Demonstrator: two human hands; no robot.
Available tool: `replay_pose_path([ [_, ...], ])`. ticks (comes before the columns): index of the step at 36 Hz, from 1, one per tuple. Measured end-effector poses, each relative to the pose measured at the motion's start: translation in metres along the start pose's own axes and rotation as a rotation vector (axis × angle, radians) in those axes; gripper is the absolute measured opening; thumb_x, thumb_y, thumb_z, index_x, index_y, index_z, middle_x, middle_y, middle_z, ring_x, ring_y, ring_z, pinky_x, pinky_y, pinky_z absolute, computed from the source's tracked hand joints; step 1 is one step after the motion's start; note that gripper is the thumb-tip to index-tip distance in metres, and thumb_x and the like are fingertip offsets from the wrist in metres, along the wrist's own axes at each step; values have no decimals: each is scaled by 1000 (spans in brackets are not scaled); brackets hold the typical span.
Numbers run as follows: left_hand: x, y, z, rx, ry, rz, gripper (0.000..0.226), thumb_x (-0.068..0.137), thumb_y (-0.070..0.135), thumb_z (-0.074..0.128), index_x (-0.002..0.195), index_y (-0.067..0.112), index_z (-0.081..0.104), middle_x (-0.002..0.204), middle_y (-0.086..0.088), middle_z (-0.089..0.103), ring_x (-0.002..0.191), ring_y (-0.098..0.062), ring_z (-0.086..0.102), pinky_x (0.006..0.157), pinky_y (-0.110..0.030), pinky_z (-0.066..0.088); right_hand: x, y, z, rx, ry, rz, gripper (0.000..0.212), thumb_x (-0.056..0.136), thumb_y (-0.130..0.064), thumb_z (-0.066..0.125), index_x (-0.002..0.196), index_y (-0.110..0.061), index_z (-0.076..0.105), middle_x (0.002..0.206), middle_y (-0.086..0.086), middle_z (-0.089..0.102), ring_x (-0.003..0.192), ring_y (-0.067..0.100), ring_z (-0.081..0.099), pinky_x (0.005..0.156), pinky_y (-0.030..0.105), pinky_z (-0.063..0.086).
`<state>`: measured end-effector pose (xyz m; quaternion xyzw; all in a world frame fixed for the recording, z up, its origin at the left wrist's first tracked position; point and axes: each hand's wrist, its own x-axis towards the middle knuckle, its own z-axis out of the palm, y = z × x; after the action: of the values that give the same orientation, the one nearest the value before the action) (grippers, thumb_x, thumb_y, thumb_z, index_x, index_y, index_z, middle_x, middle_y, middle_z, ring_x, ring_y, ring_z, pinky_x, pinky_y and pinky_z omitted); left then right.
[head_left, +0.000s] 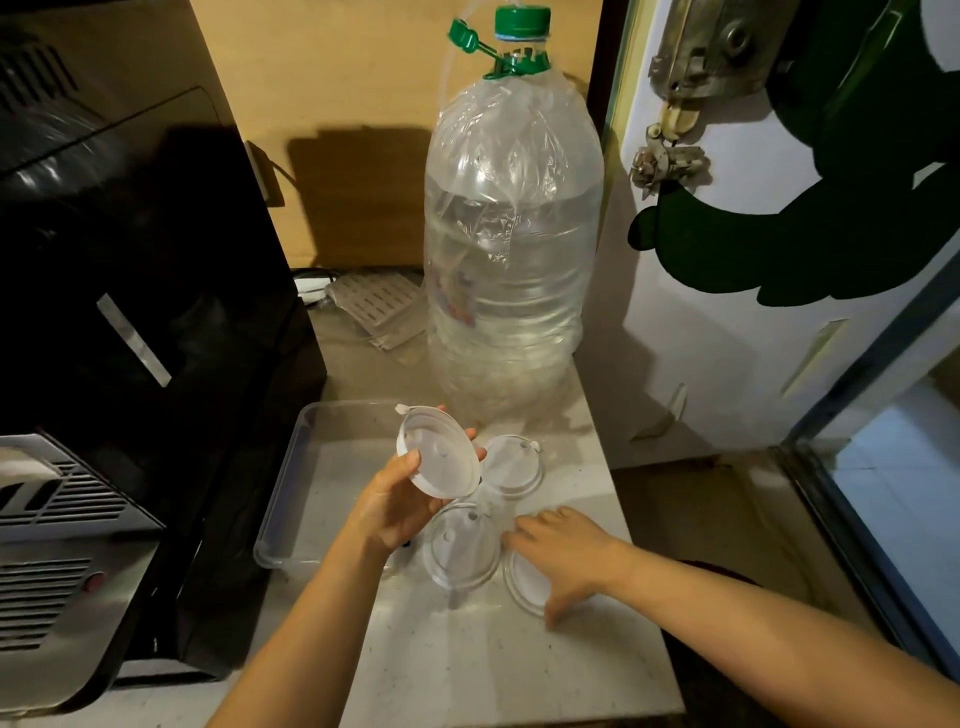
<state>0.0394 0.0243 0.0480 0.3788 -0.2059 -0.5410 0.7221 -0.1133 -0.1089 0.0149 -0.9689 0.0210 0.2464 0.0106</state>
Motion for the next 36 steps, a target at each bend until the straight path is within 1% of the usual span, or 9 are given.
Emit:
replay_pose_path([
  [2,0,-2,-4,-24,24,-10,96,26,43,91,113,25,55,109,-5,72,102,-27,66,75,-36,58,1,-1,1,-13,-10,3,88,64,-46,76,135,-18,32,135,10,44,120,31,44,101,43,35],
  [4,-1,-3,-6,-29,28,-21,101,26,42,91,117,25,50,110,-6,71,103,-27,66,76,-36,58,2,-3,1,-27,-27,9,87,66,-45,76,136,-18,32,135,11,45,120,31,44,101,43,35],
  [14,-5,-8,-8,-37,34,-36,101,24,41,92,115,24,51,104,-5,73,97,-26,68,72,-37,59,1,-4,-1,43,-60,27,78,71,-33,74,136,-15,34,136,11,43,120,31,43,96,43,43],
  [19,-6,-7,-7,-29,32,-37,100,24,42,92,113,23,51,118,-13,58,97,-27,68,75,-37,59,-1,0,0,100,-38,37,79,71,-31,74,136,-16,32,137,10,40,121,31,42,93,42,45],
  [24,-8,-6,-9,-40,37,-46,101,24,41,92,114,24,50,117,-13,56,94,-26,69,74,-37,59,-5,6,-2,164,0,60,83,72,-30,72,141,-25,26,140,9,32,127,31,34,93,40,43],
  [28,-8,-6,-11,-51,52,-49,103,25,41,92,117,23,49,118,-14,56,95,-25,69,73,-36,59,-7,9,-4,222,32,85,83,69,-30,72,139,-30,27,141,8,29,127,30,32,93,39,42],
  [30,-8,-6,-12,-59,57,-47,103,25,40,92,117,23,49,117,-14,57,94,-25,69,71,-36,59,-8,10,-8,259,56,98,82,70,-29,72,139,-31,28,142,8,26,129,31,31,95,40,43],
  [34,-9,-3,-12,-74,71,-37,102,24,38,92,116,22,50,112,-13,59,91,-26,69,68,-35,59,-14,12,-32,386,149,140,85,72,-27,71,142,-33,25,149,7,16,137,29,23,103,37,40],
  [36,-8,-1,-11,-70,81,-34,101,23,39,92,114,22,52,110,-12,61,91,-25,69,68,-34,59,-16,14,-50,463,233,147,83,71,-25,70,141,-37,26,147,4,17,137,26,24,100,34,41],
])
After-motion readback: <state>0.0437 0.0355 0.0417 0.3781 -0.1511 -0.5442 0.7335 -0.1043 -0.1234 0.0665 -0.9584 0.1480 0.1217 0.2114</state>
